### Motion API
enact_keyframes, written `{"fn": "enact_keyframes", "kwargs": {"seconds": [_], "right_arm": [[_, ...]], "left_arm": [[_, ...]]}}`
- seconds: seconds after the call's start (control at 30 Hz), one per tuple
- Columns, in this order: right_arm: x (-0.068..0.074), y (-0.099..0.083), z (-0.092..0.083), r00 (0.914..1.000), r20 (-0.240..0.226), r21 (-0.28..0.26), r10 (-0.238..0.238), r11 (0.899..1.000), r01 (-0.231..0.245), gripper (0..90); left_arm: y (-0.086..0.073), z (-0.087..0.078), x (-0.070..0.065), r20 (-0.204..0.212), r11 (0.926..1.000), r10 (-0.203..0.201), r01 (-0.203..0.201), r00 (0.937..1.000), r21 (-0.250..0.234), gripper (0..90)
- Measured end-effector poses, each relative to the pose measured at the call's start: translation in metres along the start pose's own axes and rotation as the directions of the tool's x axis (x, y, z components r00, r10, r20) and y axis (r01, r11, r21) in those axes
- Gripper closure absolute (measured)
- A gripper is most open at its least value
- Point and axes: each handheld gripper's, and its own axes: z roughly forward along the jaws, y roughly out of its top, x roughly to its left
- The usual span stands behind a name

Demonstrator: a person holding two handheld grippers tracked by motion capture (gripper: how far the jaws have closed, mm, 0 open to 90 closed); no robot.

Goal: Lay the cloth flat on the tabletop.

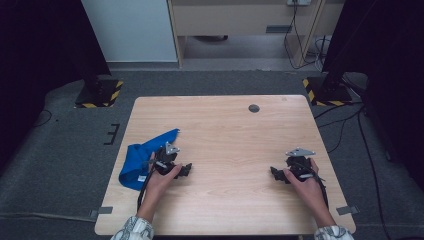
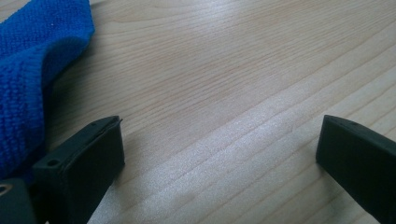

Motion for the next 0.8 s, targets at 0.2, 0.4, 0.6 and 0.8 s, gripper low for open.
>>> {"fn": "enact_keyframes", "kwargs": {"seconds": [0.2,0.4,0.6,0.8], "right_arm": [[0.000,0.000,0.000,1.0000,0.000,0.001,0.001,1.000,-0.001,0.3],[0.002,0.000,0.000,1.0000,0.002,0.001,0.001,1.000,-0.001,0.4],[0.002,0.000,0.000,1.0000,-0.002,0.002,-0.001,1.000,0.001,0.3],[0.003,0.000,0.000,1.0000,-0.002,0.001,0.001,1.000,-0.001,0.3]], "left_arm": [[0.001,0.001,0.000,0.003,1.0000,0.001,-0.001,1.0000,0.005,0.0],[0.003,-0.003,-0.001,0.002,1.0000,0.005,-0.005,1.0000,0.000,6.1],[0.010,-0.015,-0.005,0.012,0.9996,0.001,-0.001,0.9999,-0.028,7.2],[0.017,-0.034,-0.015,0.048,0.9977,0.029,-0.026,0.9984,-0.062,7.8]]}}
